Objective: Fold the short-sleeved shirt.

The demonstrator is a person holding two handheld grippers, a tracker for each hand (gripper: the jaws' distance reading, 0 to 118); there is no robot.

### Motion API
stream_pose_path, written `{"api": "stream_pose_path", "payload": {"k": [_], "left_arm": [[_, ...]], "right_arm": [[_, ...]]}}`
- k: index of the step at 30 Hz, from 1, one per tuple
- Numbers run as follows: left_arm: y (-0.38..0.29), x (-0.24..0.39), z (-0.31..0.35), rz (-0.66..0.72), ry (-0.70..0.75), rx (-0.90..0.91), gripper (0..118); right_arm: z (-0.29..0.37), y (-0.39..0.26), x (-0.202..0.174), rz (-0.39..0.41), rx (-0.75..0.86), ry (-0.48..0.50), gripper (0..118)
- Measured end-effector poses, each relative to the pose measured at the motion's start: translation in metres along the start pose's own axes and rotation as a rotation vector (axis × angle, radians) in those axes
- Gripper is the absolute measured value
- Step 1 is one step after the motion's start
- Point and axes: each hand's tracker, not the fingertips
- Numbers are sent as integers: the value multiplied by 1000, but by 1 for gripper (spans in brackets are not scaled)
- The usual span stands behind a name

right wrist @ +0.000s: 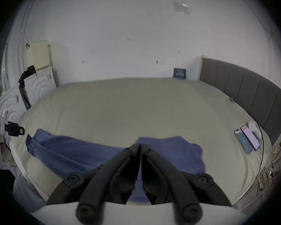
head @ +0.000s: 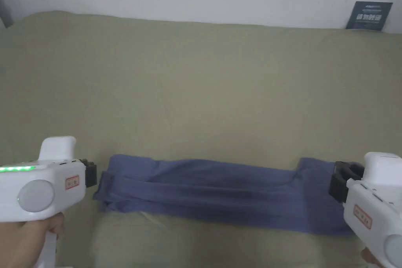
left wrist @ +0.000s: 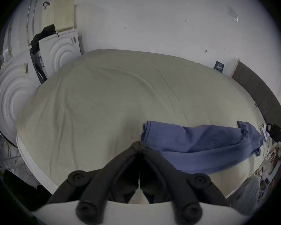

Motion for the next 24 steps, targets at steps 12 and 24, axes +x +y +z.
{"api": "stream_pose_path", "payload": {"k": [12, 24], "left_arm": [[53, -66, -53, 330, -525, -372, 0], [35, -80, -83, 416, -681, -457, 118]], "right_arm": [[-2, -3, -52, 47, 120, -12, 8], [-8, -4, -47, 78, 73, -5, 8]]}}
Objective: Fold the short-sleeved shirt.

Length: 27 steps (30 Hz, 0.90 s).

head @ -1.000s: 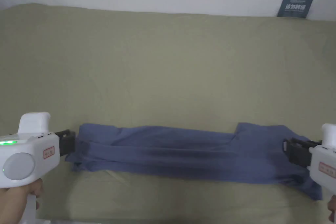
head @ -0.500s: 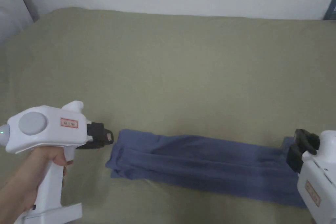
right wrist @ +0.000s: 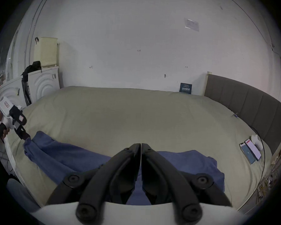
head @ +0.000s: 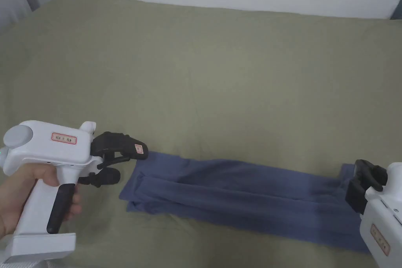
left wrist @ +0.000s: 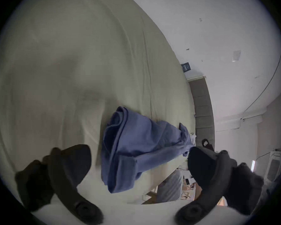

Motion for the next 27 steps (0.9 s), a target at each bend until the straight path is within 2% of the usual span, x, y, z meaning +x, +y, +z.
{"api": "stream_pose_path", "payload": {"k": [3, 9, 11, 12, 13, 14, 15, 16, 18, 24, 27], "left_arm": [[-9, -9, -12, 42, -20, -32, 118], [-15, -14, -55, 118, -207, -74, 118], [-14, -9, -58, 115, -196, -53, 115], [-11, -8, -56, 119, -184, -48, 106], [-10, -6, -54, 114, -130, -15, 79], [-10, -4, -56, 101, -68, -14, 15], [-10, -1, -60, 83, 53, -13, 8], [-10, -7, -60, 83, 73, -13, 8], [-13, -9, -54, 134, -18, -5, 8], [-30, 1, 3, 102, 64, 154, 8], [-40, 5, 45, 86, 115, 233, 8]], "right_arm": [[-4, 0, -1, -7, -10, 5, 8], [0, -2, 1, -47, -31, 20, 8], [1, -1, 4, -57, -36, 25, 8], [2, -1, 4, -58, -35, 26, 8], [3, -2, 5, -55, -35, 25, 8], [3, -1, 5, -53, -38, 26, 8], [3, -1, 6, -55, -38, 25, 8], [4, 0, 7, -60, -35, 28, 8], [9, 2, 7, -66, -28, 28, 8], [20, 7, 8, -48, 1, 35, 8], [26, 11, 10, -76, 13, 61, 8]]}}
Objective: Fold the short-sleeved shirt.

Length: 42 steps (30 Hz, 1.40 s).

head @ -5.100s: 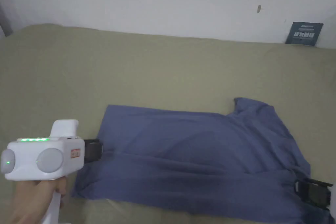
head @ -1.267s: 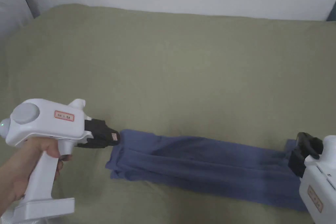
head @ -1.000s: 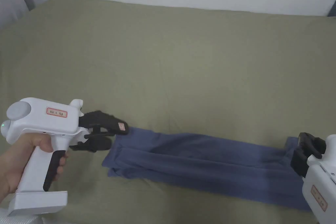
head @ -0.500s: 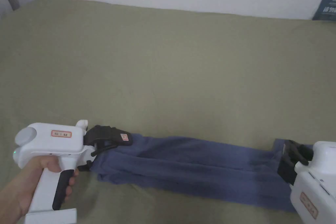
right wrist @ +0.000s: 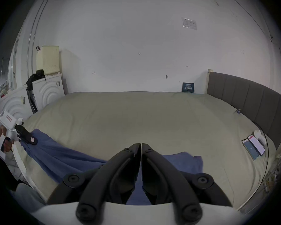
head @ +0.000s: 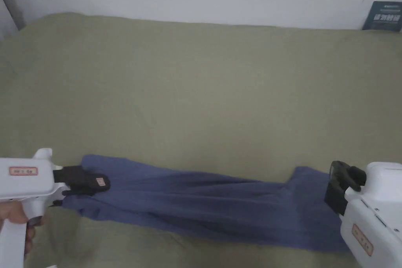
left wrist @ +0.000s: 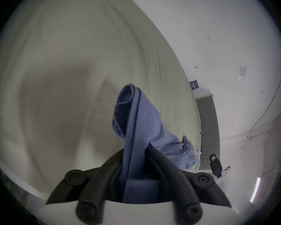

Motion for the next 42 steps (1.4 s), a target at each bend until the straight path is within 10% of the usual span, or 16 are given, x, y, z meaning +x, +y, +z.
{"api": "stream_pose_path", "payload": {"k": [9, 26, 28, 29, 30, 40, 42], "left_arm": [[-21, 57, 32, -187, 128, 19, 8], [-103, 194, -169, -616, 330, -215, 8], [-112, 193, -187, -634, 318, -217, 32], [-117, 191, -190, -624, 297, -204, 88], [-120, 189, -194, -603, 240, -189, 118], [-96, 144, -101, -332, 35, 41, 102], [-86, 131, -106, -279, 34, 30, 49]], "right_arm": [[13, 7, -17, 62, 62, 3, 8], [14, 5, -16, 64, 78, -1, 8], [12, 2, -13, 64, 69, -10, 8], [11, 1, -11, 63, 64, -10, 8], [9, 1, -9, 62, 57, -13, 8], [3, -2, -4, 31, 30, -12, 8], [2, -2, -4, 30, 25, -11, 8]]}}
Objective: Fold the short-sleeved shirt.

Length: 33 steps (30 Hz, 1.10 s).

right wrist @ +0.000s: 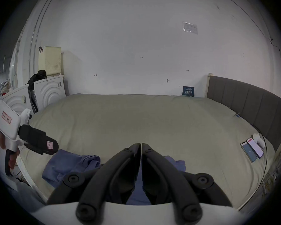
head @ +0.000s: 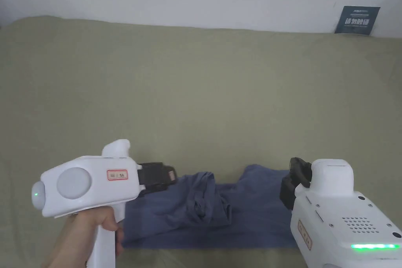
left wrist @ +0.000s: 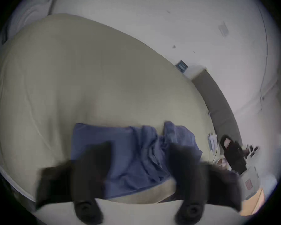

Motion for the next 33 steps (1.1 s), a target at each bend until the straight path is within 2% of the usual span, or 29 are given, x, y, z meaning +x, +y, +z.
{"api": "stream_pose_path", "payload": {"k": [1, 7, 10, 12, 17, 21, 25, 30, 33], "left_arm": [[1, -5, -8, 26, -3, -28, 1], [-22, 11, -75, -30, -18, -132, 0], [-57, 27, -111, 7, -63, -278, 0], [-63, 28, -116, 11, -93, -221, 0], [-45, 29, -96, -75, -56, -271, 0], [-22, 25, -43, -142, -80, -199, 0], [-2, -6, 17, -111, -58, -150, 0], [3, -62, 42, -23, 38, -140, 0], [-2, -81, 39, 68, -38, -169, 1]], "right_arm": [[-1, 0, 0, 0, -4, 3, 8], [-2, -3, -1, 17, -17, 4, 8], [-5, -6, 0, 18, -30, 4, 8], [-7, -8, 1, 21, -41, 2, 8], [-6, -11, -6, 57, -42, -2, 8], [-7, -6, -10, 25, -12, -5, 8], [-8, -2, -13, 13, 13, -2, 8], [-5, 0, -18, 8, 26, -1, 8], [-5, -2, -20, 11, 17, -2, 8]]}}
